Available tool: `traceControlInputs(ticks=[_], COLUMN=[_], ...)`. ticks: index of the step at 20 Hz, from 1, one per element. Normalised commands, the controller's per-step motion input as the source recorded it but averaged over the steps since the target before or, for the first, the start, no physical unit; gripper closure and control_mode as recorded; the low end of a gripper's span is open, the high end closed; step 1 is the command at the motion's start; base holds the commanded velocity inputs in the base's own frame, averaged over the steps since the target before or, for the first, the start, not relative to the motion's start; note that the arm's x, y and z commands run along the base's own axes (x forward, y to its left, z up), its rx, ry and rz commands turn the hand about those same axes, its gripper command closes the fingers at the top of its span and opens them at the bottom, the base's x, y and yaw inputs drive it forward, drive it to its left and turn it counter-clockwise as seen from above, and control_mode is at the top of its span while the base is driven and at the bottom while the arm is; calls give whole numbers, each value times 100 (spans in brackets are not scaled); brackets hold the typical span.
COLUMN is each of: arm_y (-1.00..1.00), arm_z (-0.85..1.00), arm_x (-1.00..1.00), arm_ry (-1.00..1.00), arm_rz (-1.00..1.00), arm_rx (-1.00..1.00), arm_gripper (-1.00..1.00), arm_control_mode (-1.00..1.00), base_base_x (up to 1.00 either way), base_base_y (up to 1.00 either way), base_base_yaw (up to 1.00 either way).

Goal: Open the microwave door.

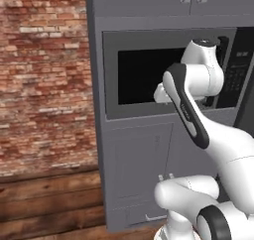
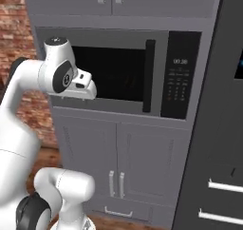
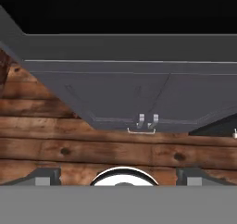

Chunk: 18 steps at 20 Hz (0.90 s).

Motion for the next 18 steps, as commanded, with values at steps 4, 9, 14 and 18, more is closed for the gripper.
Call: traceControlInputs(ticks=[4,9,14,18], arm_y=[0,0,0,0], arm_z=[0,0,0,0], arm_x=[0,0,0,0], arm_ry=[0,0,0,0], arm_rz=[0,0,0,0], arm_rx=[0,0,0,0], arm_gripper=[-100,-100,-100,-100], arm_control_mode=[100,100,100,100], base_base_x=[-57,-19,-1,-1], base_base_y=[-39,-85,-84,-33], base_base_yaw=[-4,-3,0,0])
